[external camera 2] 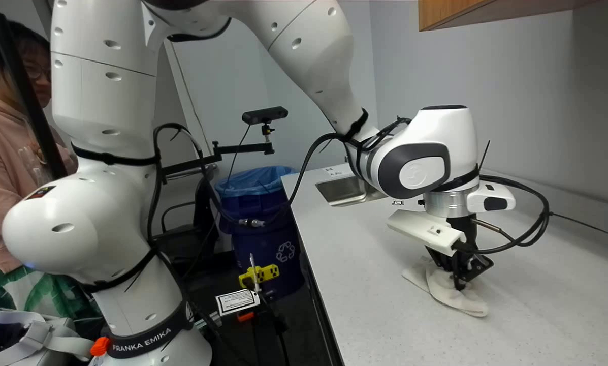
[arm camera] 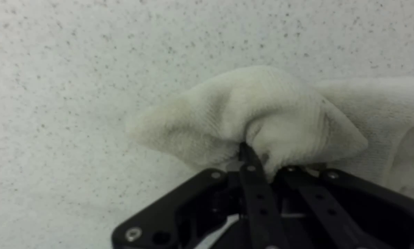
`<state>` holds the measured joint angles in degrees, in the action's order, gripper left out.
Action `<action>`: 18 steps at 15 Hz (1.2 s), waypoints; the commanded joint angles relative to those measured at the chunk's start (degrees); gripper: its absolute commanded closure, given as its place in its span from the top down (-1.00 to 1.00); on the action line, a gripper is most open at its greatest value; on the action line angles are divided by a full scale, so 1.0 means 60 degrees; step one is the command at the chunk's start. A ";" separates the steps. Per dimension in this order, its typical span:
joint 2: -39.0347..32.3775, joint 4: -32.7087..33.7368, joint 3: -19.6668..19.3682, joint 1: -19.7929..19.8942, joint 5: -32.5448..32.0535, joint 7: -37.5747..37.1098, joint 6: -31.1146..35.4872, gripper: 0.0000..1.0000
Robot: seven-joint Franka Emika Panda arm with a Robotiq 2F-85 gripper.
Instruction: Wipe the counter using the towel
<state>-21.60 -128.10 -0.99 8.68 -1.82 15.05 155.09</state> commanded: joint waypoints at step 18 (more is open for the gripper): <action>-0.2096 0.1722 0.2475 -0.0287 0.1047 0.2499 -0.1764 -0.96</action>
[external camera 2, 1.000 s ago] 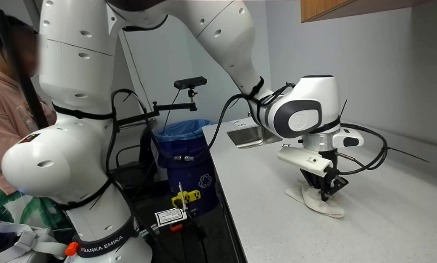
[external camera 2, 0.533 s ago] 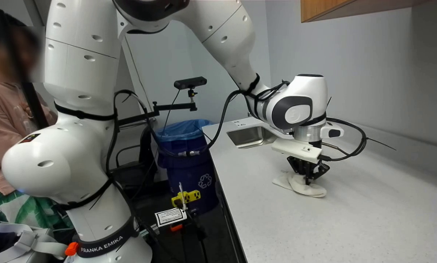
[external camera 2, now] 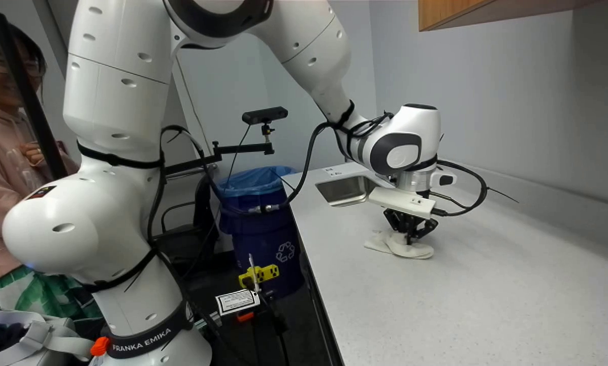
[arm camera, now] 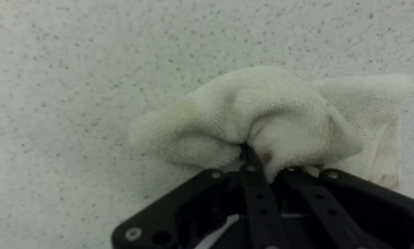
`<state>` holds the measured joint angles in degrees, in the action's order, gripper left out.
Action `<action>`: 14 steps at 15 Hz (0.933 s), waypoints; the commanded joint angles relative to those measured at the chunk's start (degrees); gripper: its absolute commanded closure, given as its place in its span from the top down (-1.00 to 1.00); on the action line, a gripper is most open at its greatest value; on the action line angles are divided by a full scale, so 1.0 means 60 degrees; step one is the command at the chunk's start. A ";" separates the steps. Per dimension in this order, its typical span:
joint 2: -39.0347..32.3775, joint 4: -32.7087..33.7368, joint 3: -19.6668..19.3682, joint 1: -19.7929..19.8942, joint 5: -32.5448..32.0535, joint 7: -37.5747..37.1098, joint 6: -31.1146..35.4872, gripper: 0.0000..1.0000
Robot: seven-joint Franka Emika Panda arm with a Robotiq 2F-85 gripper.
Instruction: Wipe the counter using the towel
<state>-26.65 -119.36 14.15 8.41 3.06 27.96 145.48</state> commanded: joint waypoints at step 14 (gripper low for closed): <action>0.1434 -0.1703 -0.1589 0.0723 0.0453 -0.0066 0.1116 -0.96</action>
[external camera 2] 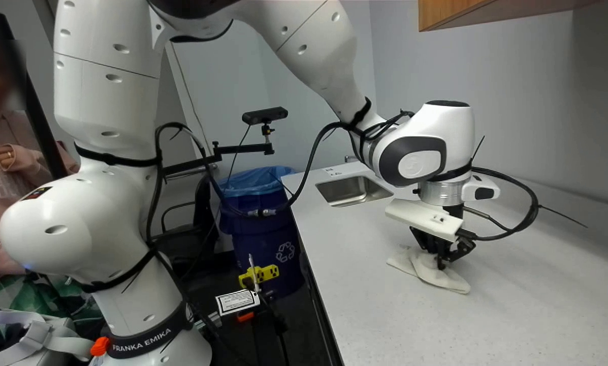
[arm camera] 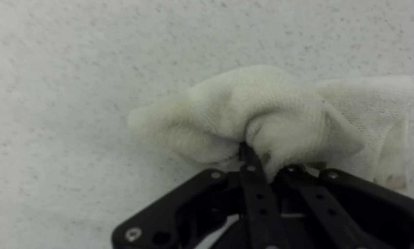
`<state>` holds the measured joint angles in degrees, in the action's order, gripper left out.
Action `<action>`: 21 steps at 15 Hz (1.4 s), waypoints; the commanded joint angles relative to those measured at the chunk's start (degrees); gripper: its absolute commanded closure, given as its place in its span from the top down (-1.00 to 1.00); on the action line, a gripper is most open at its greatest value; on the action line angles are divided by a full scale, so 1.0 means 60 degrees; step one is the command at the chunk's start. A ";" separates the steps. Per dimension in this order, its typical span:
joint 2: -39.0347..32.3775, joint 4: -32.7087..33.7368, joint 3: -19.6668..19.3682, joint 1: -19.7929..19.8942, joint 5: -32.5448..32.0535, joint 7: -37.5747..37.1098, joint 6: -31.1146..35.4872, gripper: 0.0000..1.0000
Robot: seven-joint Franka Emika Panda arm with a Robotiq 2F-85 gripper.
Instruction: Wipe the counter using the towel
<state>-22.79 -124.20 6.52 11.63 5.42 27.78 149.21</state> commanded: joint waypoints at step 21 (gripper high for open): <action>-0.0489 -0.0307 0.1277 -0.0820 0.0251 0.0755 -0.0284 -0.96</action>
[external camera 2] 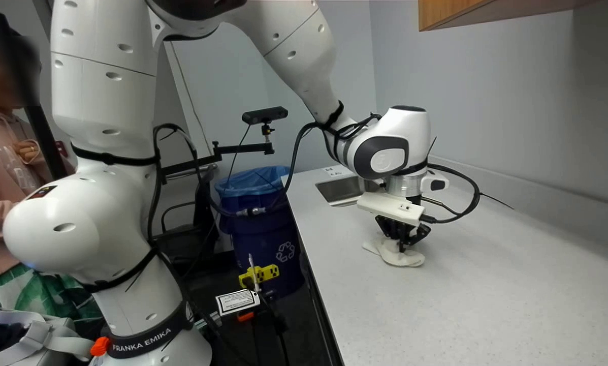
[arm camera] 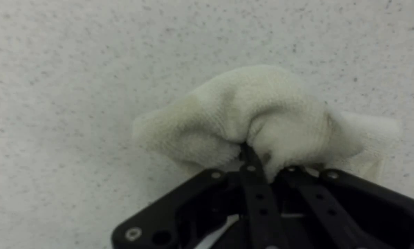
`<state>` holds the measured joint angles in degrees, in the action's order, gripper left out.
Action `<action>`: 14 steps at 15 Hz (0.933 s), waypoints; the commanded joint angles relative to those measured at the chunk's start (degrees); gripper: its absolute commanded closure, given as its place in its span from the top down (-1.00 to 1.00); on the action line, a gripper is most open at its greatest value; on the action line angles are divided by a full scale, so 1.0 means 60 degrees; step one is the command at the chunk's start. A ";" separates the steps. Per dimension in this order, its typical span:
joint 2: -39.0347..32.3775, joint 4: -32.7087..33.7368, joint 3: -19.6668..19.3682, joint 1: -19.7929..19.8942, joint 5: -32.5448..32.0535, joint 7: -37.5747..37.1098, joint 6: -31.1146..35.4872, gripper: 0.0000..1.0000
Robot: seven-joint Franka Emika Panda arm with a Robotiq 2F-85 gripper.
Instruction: Wipe the counter using the towel
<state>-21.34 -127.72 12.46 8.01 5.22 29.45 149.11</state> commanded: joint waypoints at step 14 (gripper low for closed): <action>0.0191 0.0110 0.0319 -0.0639 0.0134 0.0006 -0.0793 1.00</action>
<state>-23.32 -125.86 14.53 5.41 5.24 30.80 145.88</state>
